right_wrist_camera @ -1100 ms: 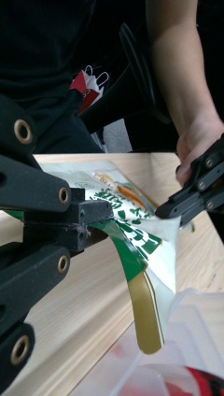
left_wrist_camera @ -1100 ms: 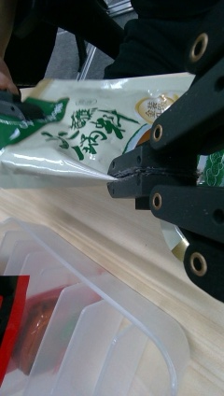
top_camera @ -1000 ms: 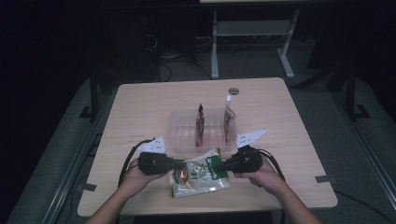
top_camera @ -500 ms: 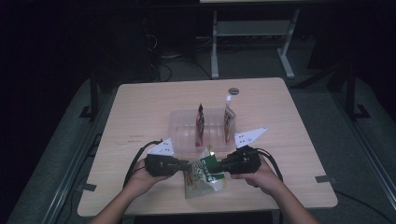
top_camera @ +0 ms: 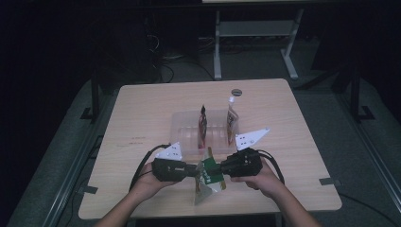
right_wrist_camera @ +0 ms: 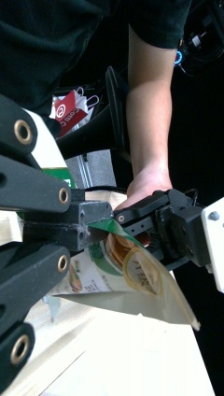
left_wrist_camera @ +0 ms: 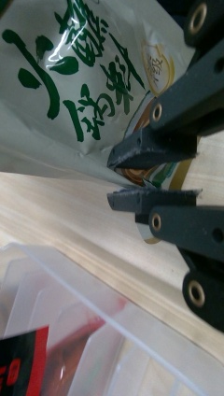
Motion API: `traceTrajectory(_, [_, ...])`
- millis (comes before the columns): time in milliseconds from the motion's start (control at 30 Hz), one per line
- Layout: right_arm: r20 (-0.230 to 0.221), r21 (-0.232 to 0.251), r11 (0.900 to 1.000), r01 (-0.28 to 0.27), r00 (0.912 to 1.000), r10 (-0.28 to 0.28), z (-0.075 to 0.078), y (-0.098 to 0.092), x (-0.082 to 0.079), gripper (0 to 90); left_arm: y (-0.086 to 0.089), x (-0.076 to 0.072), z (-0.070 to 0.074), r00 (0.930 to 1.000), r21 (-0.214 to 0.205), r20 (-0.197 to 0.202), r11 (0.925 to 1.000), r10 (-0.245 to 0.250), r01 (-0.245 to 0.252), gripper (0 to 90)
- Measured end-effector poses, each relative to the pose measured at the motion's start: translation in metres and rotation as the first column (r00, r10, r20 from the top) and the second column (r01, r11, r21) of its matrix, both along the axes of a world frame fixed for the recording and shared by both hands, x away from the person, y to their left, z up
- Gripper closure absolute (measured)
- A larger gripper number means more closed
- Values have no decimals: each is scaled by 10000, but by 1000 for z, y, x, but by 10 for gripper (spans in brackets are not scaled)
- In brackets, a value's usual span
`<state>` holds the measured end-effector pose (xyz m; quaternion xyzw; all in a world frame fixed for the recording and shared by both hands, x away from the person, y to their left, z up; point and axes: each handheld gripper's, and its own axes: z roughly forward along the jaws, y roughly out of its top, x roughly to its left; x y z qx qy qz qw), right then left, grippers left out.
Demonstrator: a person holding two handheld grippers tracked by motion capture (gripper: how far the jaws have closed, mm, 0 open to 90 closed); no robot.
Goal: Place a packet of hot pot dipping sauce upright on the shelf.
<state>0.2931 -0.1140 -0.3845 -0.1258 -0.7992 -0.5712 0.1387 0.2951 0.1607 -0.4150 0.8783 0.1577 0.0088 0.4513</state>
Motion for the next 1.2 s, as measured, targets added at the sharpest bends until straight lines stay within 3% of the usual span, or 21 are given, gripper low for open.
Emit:
traceTrajectory(67, [19, -8, 10000, 14, 10000, -14, 0, 0, 0, 900, 2, 0, 1, 9999, -53, 51, 9999, 123, -123, 717])
traceTrajectory(100, [42, -12, 10000, 59, 10000, -59, 0, -2, 0, 900, 4, 0, 2, 9997, -113, 74, 9997, 221, -220, 636])
traceTrajectory(300, [81, 49, 9998, 217, 9997, -218, 2, -8, 0, 900, 18, -2, 7, 9988, -238, 144, 9987, 463, -460, 496])
traceTrajectory(467, [66, 17, 9996, 289, 9996, -289, 2, -12, -1, 900, 25, -5, 9, 9970, 48, 226, 9973, 734, -735, 384])
traceTrajectory(667, [146, -20, 9987, 515, 9986, -515, 3, -18, -1, 900, 38, -8, 13, 9940, 230, 366, 9943, 1033, -1042, 354])
traceTrajectory(1033, [245, 247, 9938, 1081, 9938, -1087, 11, -37, -3, 900, 68, -26, -2, 9892, 700, -149, 9871, 1456, -1442, 354])
traceTrajectory(1200, [354, 463, 9901, 1323, 9903, -1340, 16, -48, -5, 900, 70, -23, -4, 9889, 818, -187, 9860, 1474, -1454, 354])
